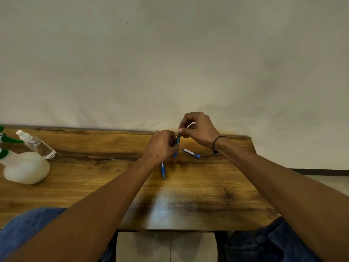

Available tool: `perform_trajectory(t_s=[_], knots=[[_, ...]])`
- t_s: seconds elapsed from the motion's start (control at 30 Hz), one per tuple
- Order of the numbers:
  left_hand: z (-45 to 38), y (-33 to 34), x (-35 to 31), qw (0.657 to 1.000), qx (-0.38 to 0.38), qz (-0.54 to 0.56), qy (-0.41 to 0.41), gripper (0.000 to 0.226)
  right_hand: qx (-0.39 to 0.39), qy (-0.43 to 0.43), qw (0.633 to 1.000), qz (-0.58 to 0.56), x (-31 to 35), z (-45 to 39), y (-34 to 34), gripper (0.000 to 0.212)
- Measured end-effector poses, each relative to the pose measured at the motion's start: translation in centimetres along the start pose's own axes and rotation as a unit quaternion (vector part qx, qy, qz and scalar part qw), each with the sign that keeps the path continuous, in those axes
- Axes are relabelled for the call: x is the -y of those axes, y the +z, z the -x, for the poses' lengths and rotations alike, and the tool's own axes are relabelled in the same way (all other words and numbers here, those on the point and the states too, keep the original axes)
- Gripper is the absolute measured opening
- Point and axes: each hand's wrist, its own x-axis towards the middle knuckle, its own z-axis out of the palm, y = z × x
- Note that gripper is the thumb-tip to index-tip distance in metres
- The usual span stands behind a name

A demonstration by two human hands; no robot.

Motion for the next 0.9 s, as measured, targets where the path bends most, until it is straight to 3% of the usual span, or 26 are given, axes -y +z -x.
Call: perform_trajectory(t_s=[0.9], knots=[[0.13, 0.19, 0.04, 1.000, -0.007, 0.005, -0.006, 0.013, 0.024, 0.019, 0.999, 0.009, -0.39, 0.42, -0.29, 0.010]])
